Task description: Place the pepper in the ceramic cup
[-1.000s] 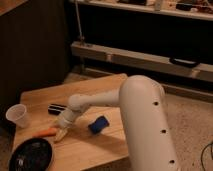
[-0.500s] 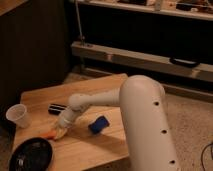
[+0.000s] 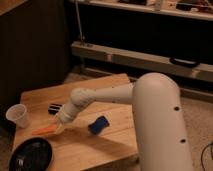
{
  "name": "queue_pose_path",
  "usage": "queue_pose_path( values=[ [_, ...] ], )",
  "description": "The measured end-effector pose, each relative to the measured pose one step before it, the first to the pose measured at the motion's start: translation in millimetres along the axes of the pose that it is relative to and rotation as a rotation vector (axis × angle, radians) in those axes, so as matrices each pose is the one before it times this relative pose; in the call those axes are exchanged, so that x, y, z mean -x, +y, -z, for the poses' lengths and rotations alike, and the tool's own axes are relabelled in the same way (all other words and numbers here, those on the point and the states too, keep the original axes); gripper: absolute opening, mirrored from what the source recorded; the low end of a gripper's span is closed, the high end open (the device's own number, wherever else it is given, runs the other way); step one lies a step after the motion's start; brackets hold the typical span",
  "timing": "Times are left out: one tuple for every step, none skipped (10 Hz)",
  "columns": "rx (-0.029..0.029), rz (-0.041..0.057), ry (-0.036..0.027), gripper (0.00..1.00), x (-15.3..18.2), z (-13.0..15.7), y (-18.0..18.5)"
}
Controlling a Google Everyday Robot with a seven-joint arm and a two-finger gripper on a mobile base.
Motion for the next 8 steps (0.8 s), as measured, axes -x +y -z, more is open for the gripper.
queue_pose_path(
  values=[
    [-0.02592,0.01452,-0.00749,0.01,15.0,21.8,-4.6],
    [-0.01912,0.00919,0.00425,0.01,11.72,16.46,-5.4],
    [-0.02091,0.00687,0.01327,0.01,17.59,23.83,-9.87],
    [-0.01539,0.00084,0.01641,0.01,9.85,19.85,-10.88],
    [-0.00902,-0.00123,0.01863,0.01,3.6,14.82,-9.13],
    [-0.009,0.00575,0.02893,0.01,7.33,13.37,-12.63],
    [-0.00346,0.00709,0.03195,0.01,8.91,7.85,-11.55],
    [0.00155,0.00726,0.03548,0.01,10.56,2.46,-11.26]
  ],
)
